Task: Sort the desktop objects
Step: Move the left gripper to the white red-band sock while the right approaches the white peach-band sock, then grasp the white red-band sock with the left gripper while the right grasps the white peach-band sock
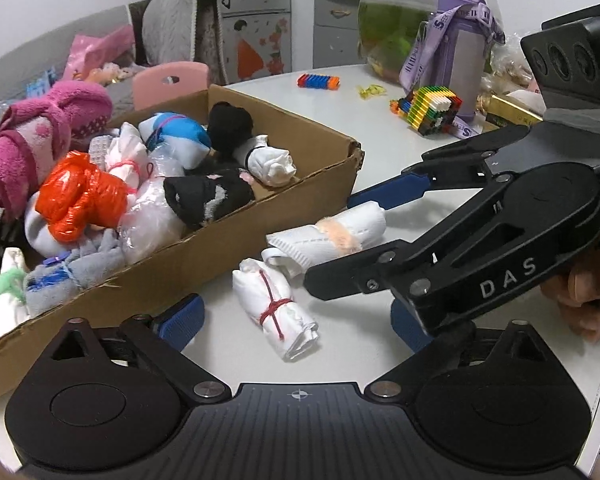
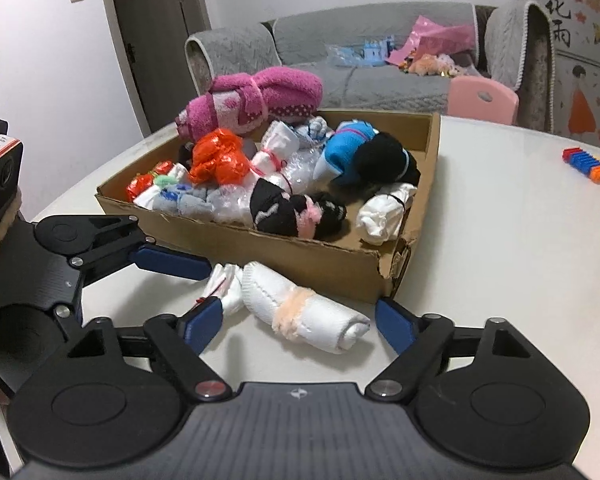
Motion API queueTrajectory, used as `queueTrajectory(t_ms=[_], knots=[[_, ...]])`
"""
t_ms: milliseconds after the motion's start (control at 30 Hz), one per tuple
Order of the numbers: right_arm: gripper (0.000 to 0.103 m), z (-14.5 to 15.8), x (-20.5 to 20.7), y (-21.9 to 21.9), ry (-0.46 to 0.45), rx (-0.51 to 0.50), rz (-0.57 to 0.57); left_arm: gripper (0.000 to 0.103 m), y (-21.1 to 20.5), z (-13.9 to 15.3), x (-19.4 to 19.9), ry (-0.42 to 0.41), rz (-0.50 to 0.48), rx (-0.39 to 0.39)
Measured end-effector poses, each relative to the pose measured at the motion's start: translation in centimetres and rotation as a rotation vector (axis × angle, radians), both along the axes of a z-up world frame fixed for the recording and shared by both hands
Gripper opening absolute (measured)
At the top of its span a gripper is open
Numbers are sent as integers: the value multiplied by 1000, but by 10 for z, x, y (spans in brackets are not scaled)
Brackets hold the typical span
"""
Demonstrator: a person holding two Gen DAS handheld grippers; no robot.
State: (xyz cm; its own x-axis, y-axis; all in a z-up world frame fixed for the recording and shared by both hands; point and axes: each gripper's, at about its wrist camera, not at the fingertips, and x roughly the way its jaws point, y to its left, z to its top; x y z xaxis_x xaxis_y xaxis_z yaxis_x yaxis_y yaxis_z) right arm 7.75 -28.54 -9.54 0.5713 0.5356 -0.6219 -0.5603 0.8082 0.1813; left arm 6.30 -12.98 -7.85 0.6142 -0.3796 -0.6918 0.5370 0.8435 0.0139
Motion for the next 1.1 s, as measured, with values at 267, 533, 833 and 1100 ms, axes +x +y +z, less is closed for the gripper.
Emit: queueTrajectory(t_ms=[267, 533, 833, 1100], knots=[[45, 4, -7, -1, 33, 6, 55, 82, 7, 4, -8, -12, 5, -16], [41, 4, -10, -5, 35, 1, 61, 62, 8, 5, -10, -16, -3, -23], [48, 2, -2, 1, 0, -1, 78, 80, 13, 3, -5, -27, 33, -20], [39, 4, -5, 2, 30, -4, 84, 80, 4, 2, 1, -24, 15, -30]])
